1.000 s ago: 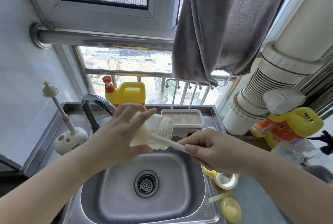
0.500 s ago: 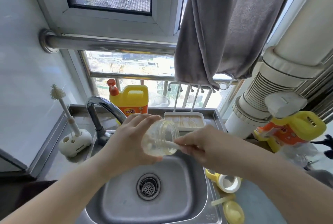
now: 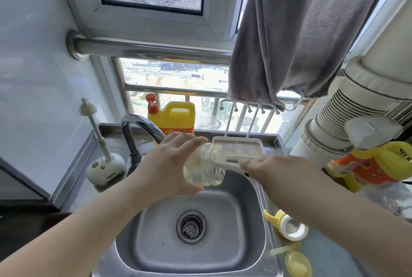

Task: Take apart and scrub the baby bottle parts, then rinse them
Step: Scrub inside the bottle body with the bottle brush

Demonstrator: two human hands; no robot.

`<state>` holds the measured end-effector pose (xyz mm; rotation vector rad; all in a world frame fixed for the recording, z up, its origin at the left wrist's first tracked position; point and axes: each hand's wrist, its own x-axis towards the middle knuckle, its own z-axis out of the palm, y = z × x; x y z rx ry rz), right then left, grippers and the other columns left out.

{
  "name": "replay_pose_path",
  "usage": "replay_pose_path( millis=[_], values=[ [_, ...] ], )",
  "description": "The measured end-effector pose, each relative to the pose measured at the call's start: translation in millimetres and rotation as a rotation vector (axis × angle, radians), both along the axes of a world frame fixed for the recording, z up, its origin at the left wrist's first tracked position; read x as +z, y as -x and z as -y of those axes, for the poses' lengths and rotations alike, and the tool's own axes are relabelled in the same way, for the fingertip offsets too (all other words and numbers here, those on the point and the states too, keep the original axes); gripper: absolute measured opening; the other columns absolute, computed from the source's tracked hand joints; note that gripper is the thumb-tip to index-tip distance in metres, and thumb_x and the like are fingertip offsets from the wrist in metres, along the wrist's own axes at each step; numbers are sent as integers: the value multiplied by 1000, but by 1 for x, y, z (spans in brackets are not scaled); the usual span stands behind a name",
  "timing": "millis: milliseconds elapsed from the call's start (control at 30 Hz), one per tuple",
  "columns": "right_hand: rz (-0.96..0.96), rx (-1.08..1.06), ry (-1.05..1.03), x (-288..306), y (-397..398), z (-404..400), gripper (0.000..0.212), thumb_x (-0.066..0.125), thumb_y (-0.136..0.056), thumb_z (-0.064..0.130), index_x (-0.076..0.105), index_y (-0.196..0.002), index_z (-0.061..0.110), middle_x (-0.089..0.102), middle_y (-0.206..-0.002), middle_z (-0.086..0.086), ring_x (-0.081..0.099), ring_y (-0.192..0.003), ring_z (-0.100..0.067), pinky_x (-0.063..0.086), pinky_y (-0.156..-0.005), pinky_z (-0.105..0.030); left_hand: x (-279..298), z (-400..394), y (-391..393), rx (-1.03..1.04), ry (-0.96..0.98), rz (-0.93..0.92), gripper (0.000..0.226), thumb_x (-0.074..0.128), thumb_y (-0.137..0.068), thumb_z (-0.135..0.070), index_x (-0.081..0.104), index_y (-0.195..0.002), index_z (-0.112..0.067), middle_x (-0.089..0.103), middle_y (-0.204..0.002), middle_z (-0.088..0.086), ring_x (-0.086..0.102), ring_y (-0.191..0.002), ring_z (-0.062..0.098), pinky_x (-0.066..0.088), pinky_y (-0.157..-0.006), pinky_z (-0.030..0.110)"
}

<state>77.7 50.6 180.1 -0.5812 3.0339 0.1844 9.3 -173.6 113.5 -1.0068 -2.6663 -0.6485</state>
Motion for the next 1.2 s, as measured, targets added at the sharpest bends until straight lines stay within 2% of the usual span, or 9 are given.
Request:
replay_pose_path(
  millis=[200,333,467,600,700,800,933,1067,1200],
  values=[
    [490,-157,449,12,2,-23,26,47,-95,39,57,-118,49,54,-78,41,59,-79,10,45,-72,-6,-10,1,0,-15,-79,-119,81,61,-58,-60,48,-127,-20,61,-118,3,54,-109,24,53,-79,37],
    [60,-73,143,7,2,-27,40,56,-91,31,49,-126,48,57,-85,21,57,-69,-7,39,-52,-21,-14,5,-2,4,-27,-105,83,58,-58,-64,51,-126,-17,63,-116,4,58,-106,26,55,-78,40],
    [-264,95,-110,3,-2,-32,83,77,-35,-5,69,-111,25,54,-62,2,32,-33,-17,0,-46,-15,-10,10,-2,25,-28,-115,84,56,-58,-66,50,-127,-18,63,-116,4,57,-106,24,53,-79,38],
    [77,-69,151,6,-10,-20,30,54,-90,27,53,-119,37,65,-89,14,59,-65,-7,41,-50,-20,-5,11,1,18,3,-193,79,60,-61,-62,50,-125,-17,63,-114,5,47,-109,19,55,-73,39],
    [447,-186,515,9,-9,-26,25,44,-97,33,60,-113,45,57,-58,20,49,-50,0,35,-50,-9,-8,13,0,-1,-7,-190,85,80,-56,-53,49,-126,-17,63,-116,7,46,-109,19,56,-75,41],
    [616,-236,599,8,-5,-32,24,46,-96,37,58,-95,57,47,-59,8,39,-50,-5,33,-52,-20,-6,14,-1,18,-33,-196,79,62,-62,-63,47,-126,-18,63,-116,7,46,-109,18,54,-77,41],
    [335,-237,499,-3,2,-34,27,51,-94,36,59,-113,53,57,-70,22,56,-67,0,41,-61,-13,-5,16,2,24,-5,-177,81,56,-60,-66,46,-126,-20,64,-115,7,50,-107,21,56,-75,44],
    [-127,-97,212,5,4,-32,32,43,-97,34,53,-124,48,47,-83,21,55,-79,-6,25,-53,-10,-5,15,-1,9,-13,-150,84,56,-58,-69,45,-127,-22,64,-116,4,59,-105,25,56,-78,42],
    [290,-201,403,-3,-2,-24,32,45,-97,33,54,-125,46,55,-67,29,55,-62,6,35,-52,-10,0,12,-3,14,-16,-197,80,56,-59,-66,48,-125,-21,65,-112,4,50,-106,17,56,-69,39]
  ],
)
